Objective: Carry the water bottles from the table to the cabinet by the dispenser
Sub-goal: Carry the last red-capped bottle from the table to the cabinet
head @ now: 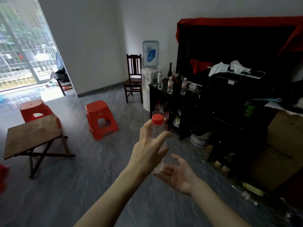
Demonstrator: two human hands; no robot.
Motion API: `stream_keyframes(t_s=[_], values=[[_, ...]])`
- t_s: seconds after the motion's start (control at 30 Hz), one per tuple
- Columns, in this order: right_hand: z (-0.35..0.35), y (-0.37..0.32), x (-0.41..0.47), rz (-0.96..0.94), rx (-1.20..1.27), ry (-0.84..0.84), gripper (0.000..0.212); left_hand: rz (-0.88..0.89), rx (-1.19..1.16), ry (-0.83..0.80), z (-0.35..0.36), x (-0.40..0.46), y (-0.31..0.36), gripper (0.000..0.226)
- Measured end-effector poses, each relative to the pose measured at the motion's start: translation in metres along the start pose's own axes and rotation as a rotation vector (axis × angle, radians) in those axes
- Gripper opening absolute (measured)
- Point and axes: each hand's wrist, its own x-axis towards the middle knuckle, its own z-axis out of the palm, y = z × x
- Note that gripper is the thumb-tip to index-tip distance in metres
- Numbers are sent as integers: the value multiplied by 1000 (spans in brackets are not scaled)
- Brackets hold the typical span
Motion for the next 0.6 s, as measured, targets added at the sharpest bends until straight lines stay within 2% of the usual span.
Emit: stream_keyframes(t_s=[0.37,0.6], values=[[48,-96,132,-2,-29,-10,70,-45,35,7,42,108,-126,56],[96,-176,224,-46,-17,19,66,-3,49,-6,57,210,-213,54]])
